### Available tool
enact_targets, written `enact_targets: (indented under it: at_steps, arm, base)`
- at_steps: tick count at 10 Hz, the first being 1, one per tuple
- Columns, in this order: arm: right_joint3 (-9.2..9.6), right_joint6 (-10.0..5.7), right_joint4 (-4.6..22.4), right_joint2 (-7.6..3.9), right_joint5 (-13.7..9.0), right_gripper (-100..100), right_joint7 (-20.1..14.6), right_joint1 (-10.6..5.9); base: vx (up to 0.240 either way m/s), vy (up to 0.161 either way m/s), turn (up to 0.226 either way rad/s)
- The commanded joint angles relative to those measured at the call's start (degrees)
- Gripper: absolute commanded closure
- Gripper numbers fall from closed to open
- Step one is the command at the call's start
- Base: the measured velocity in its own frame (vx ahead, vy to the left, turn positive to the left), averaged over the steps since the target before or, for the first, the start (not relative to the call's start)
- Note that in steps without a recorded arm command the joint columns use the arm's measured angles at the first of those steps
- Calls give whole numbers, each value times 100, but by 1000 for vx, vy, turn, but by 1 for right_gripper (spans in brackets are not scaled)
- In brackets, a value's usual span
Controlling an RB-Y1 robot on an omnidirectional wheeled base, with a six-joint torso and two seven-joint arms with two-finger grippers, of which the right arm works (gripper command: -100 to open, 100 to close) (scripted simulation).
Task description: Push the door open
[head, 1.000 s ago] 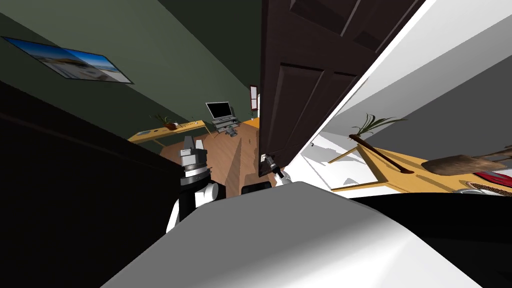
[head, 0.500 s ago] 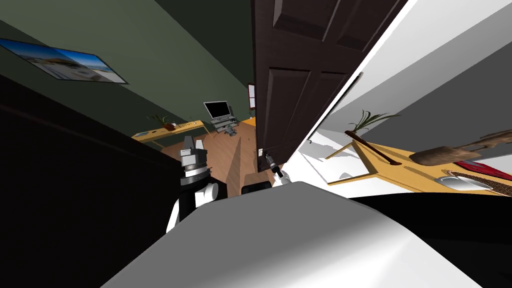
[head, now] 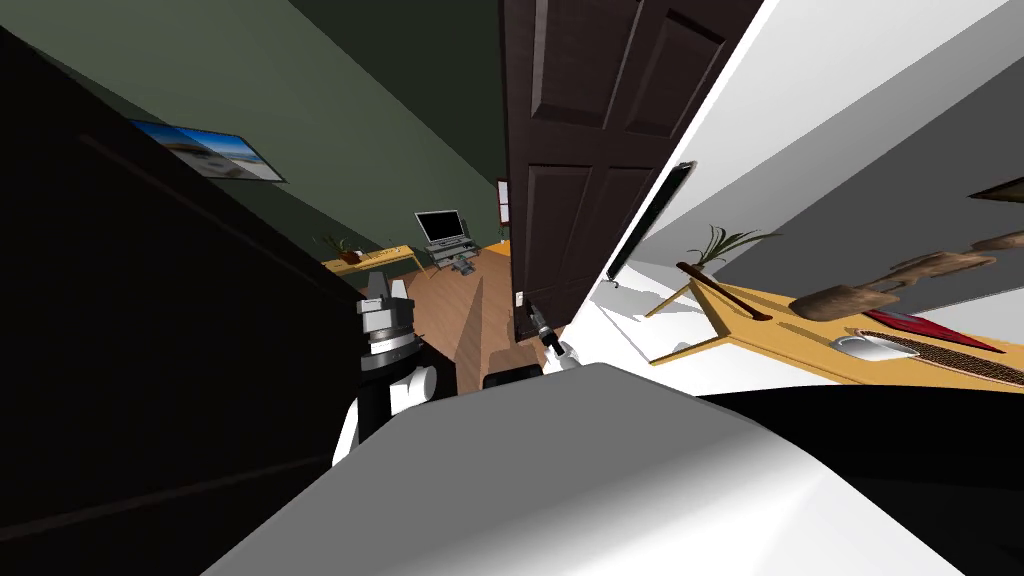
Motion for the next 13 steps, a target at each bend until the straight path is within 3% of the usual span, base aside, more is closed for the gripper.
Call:
enact_targets:
  at_steps: [1, 4, 8, 9, 10, 13]
  arm:
    - [-12, -21, -49, -38, 1, -100, 24, 49]
    - [-49, -78, -37, -53, -8, -100, 55, 69]
    - [-99, -156, -20, 70, -21, -100, 99, 97]
    - [-97, -156, -1, 37, -22, -100, 94, 91]
    - [-97, -156, -1, 37, -22, 100, 94, 91]
    - [-97, -156, -1, 37, -22, 100, 94, 91]
  base:
    - [196, 16, 26]
    - [242, 17, 22]
    - [192, 60, 20]
    - [66, 37, -22]
    - [-15, -6, 18]
    - [-17, -10, 7]
